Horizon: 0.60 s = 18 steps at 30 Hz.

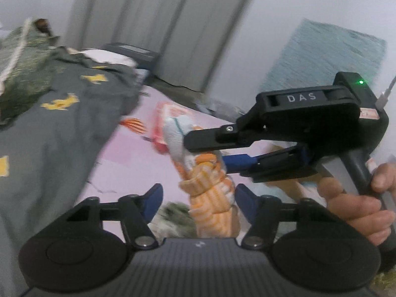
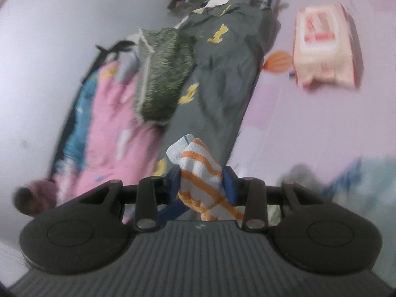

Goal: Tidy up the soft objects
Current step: 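Grasp the orange-striped sock on the bed with the right gripper, then carry the sock into the cardboard box and open the right gripper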

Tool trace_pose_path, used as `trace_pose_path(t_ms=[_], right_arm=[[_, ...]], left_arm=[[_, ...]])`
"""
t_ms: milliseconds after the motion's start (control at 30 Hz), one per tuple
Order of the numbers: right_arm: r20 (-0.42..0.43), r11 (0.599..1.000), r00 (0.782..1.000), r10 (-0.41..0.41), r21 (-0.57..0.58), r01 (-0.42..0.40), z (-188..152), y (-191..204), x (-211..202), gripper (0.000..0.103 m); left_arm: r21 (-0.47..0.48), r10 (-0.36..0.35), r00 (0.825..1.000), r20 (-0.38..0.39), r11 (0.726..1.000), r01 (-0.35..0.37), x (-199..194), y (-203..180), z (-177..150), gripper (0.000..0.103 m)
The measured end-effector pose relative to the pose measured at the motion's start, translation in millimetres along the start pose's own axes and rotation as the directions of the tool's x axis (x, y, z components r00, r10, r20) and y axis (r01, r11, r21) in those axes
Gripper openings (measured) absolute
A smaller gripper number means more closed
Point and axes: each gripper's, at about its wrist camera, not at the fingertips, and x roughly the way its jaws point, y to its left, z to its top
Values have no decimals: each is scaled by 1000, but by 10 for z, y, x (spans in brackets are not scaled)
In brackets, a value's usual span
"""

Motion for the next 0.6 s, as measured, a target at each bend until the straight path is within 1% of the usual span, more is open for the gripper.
trace_pose_path(t_ms=[33, 67, 167, 233, 333, 400, 533, 600], right_arm=[[9, 1000, 1000, 20, 19, -20, -112, -8, -127, 36], [23, 999, 999, 23, 26, -23, -215, -13, -243, 36], [64, 997, 998, 24, 67, -29, -545, -86, -669, 36], [98, 995, 995, 6, 95, -15, -735, -180, -948, 36], [162, 991, 986, -33, 135, 11, -1033, -333, -1444, 36], [196, 985, 979, -63, 168, 29, -1205, -460, -1752, 36], [255, 968, 954, -159, 231, 100, -1516, -737, -2324, 37], [274, 957, 943, -187, 269, 111, -1627, -906, -2529, 37]], left_arm=[[13, -25, 1000, -15, 1000, 25, -24, -112, -34, 57], [27, -51, 998, -31, 998, 52, -43, -208, -65, 52], [88, -112, 991, -75, 989, 118, -75, -584, -197, 52], [126, -164, 981, -102, 976, 176, -53, -875, -273, 52], [164, -234, 962, -144, 953, 256, 50, -1256, -372, 52], [189, -275, 943, -186, 932, 308, 179, -1561, -443, 52], [221, -319, 913, -255, 900, 376, 427, -2073, -607, 52], [241, -326, 901, -286, 886, 397, 556, -2254, -694, 53]])
